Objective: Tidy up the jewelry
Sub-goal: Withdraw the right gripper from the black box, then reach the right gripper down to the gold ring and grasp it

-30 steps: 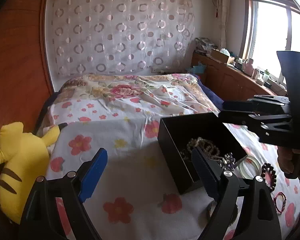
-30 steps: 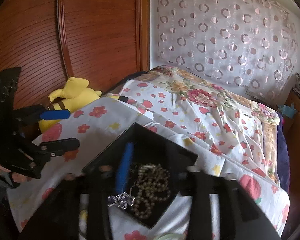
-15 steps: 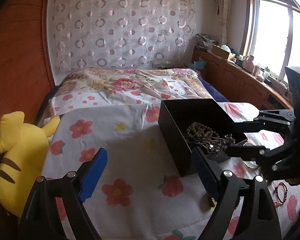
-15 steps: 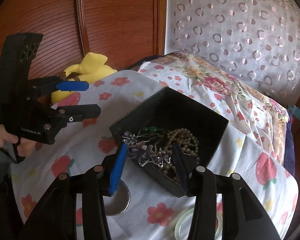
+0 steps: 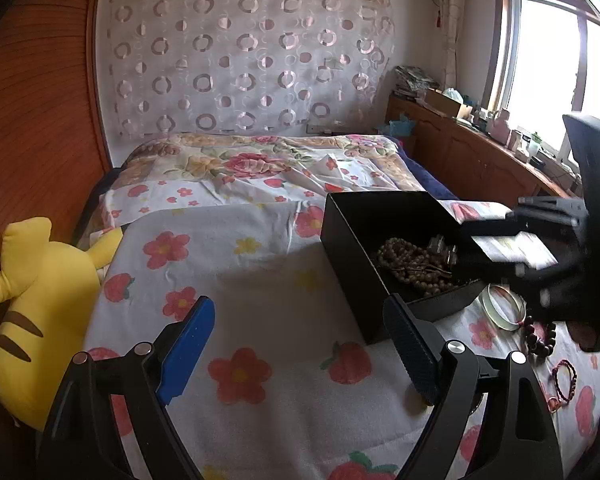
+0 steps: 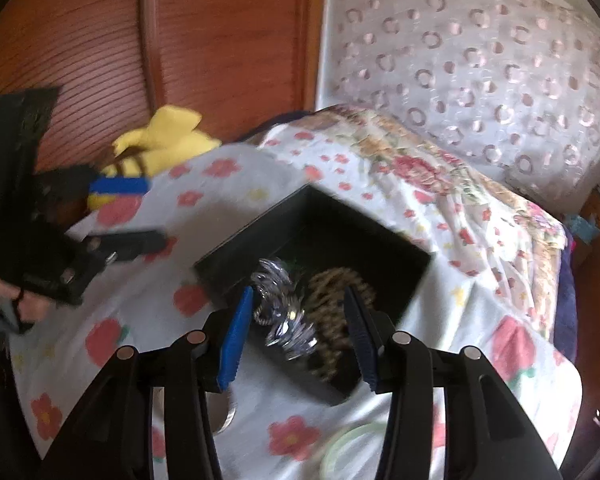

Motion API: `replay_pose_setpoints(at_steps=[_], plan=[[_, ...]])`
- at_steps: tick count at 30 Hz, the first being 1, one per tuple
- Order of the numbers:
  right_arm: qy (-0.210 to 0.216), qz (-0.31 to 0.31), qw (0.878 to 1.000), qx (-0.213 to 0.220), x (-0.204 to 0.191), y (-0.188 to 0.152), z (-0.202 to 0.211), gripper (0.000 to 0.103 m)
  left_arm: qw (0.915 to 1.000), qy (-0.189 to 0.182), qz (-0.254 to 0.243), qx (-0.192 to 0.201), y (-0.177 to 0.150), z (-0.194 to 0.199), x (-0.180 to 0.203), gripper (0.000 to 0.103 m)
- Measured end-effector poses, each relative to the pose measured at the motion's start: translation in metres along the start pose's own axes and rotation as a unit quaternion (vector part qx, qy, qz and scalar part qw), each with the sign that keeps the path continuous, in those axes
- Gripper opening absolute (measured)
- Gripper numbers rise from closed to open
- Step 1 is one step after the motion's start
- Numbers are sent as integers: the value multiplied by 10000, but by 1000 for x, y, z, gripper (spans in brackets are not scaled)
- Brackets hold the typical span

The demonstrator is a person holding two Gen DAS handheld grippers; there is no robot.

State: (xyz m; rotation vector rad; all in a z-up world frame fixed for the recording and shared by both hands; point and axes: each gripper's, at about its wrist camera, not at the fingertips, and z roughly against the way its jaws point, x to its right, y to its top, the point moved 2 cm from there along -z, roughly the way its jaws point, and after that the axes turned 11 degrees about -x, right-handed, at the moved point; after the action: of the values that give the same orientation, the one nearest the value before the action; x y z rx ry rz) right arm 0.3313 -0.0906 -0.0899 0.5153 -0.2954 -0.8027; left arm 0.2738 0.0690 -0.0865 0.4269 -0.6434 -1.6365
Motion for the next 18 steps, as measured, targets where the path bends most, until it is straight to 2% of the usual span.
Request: replay_pose_setpoints(at_steps=[3,10,18], plan=[[-267,-248,9993,67,19,5,3,49,10000,-8,5,1,0,0,0,83],[-176,-518,9981,300,38,3,24,49,10000,-66,-46,-5,-5,1,6,83],[-195,-819,9954,449,36,-40,54,49,9997,-156,-176,-42,-26,12,28,83]])
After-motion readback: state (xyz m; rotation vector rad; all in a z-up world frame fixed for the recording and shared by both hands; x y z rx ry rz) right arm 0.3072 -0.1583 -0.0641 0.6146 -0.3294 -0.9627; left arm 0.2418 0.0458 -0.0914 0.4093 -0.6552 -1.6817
